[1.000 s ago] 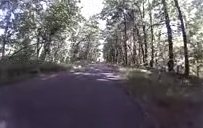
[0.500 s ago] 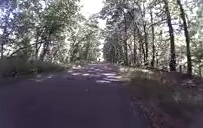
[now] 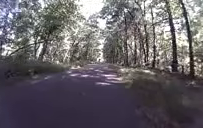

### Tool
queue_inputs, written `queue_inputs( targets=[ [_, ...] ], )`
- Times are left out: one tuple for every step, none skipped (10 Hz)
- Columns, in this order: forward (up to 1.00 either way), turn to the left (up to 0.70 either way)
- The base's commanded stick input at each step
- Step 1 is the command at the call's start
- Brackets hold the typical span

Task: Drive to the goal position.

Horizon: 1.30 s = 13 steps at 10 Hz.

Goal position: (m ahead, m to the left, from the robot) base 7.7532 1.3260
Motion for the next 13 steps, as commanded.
queue_inputs(
  targets=[
    [0.45,0.0],
    [0.45,0.0],
    [0.45,0.0],
    [0.45,0.0],
    [0.45,0.0],
    [0.45,0.0],
    [0.45,0.0],
    [0.45,0.0],
    [0.45,0.0],
    [0.45,0.0],
    [0.45,0.0],
    [0.45,0.0],
    [0.45,0.0]
  ],
)
